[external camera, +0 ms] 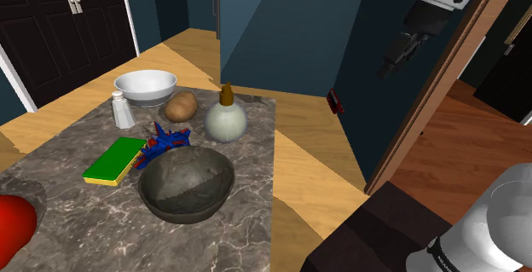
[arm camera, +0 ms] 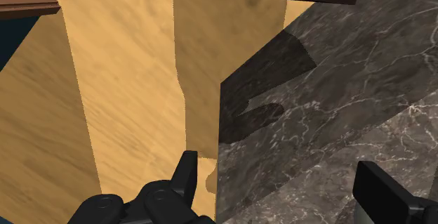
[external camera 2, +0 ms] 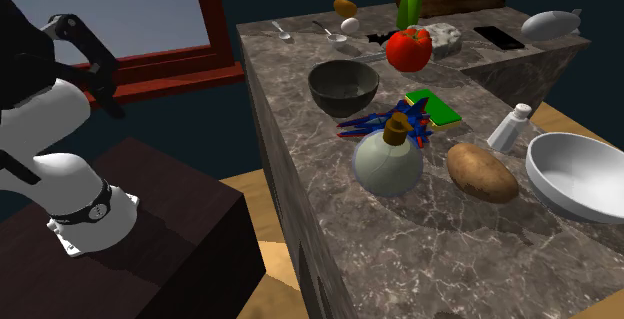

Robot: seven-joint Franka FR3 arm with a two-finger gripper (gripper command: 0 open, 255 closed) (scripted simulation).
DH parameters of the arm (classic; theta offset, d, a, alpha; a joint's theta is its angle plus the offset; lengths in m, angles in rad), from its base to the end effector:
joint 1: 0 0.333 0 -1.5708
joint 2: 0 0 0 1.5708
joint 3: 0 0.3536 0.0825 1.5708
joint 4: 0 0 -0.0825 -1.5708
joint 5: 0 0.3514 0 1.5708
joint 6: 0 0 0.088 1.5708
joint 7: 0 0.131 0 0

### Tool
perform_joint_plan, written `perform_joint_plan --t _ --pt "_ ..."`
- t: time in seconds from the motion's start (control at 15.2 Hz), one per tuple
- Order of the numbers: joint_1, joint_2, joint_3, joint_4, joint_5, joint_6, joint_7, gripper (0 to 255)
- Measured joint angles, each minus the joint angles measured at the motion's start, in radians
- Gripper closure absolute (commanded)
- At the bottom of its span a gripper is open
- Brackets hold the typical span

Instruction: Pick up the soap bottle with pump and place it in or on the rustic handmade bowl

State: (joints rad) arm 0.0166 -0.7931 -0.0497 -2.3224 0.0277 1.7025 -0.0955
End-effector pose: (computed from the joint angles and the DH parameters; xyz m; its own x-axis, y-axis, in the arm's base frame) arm 0.2629 -0.0118 0.6228 0.9819 0.0676 0.1767 0.0769 -0.9960 -0.0464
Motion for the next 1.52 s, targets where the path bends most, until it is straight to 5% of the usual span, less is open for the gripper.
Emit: perform_joint_plan --t 0.86,1.52 --pt "0.052 0.269 0.185 0.106 0.063 0.184 0.200 0" --pt "0.074 0.594 0.336 0.338 0.008 0.289 0.399 0"
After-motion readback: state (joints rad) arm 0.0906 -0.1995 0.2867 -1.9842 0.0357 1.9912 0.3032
